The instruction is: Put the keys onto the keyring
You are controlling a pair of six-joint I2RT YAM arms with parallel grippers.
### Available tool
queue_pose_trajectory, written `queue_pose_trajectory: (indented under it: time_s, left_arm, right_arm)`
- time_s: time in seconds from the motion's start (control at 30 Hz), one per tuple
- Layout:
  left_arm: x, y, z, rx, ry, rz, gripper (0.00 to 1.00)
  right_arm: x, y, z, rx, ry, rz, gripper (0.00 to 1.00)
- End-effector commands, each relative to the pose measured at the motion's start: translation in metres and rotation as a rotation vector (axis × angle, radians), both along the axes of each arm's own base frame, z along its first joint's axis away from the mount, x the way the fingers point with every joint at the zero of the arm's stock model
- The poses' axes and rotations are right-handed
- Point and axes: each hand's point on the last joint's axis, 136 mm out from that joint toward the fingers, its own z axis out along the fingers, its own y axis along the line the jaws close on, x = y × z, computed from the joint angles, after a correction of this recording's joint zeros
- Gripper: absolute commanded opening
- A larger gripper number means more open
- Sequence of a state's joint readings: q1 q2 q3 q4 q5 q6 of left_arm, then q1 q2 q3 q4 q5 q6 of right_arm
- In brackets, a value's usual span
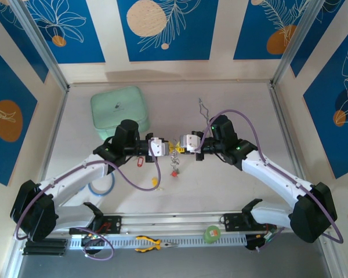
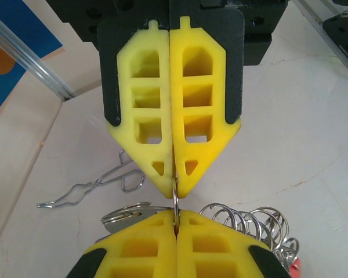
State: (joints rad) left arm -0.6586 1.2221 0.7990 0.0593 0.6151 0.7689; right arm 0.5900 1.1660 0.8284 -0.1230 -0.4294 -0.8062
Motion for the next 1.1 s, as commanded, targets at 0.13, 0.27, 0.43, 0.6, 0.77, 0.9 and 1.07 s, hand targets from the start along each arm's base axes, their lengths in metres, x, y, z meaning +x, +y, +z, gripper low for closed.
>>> queue_pose_trajectory:
  time_s: [0.13, 0.27, 0.43, 0.6, 0.77, 0.9, 1.07]
  left_arm:
    - [-0.007, -0.006, 0.013, -0.035, -0.027, -0.037, 0.02]
    - [-0.006, -0.007, 0.013, -0.041, -0.021, -0.032, 0.13]
    - [-0.005, -0.008, 0.015, -0.051, -0.018, -0.031, 0.15]
    - [-0.007, -0.008, 0.014, -0.048, -0.002, -0.039, 0.05]
    - [-0.007, -0.008, 0.018, -0.063, 0.006, -0.032, 0.0]
    - [0.003, -0.006, 0.02, -0.069, 0.033, 0.043, 0.0]
    - [0.035, 0.001, 0.023, -0.067, 0.111, 0.266, 0.0]
  right_arm:
    - [-0.008, 0.004, -0.001, 0.011, 0.028, 0.028, 0.0]
    - [-0.011, 0.007, 0.002, 0.032, 0.039, 0.044, 0.0]
    - [-0.013, 0.008, 0.001, 0.036, 0.046, 0.05, 0.0]
    - [-0.013, 0.009, 0.003, 0.043, 0.045, 0.05, 0.0]
    - [-0.008, 0.006, -0.002, 0.03, 0.036, 0.018, 0.0]
    - [0.001, -0.004, -0.001, 0.058, 0.043, -0.05, 0.2]
    - [0.031, -0.032, 0.01, 0.157, 0.152, -0.292, 0.29]
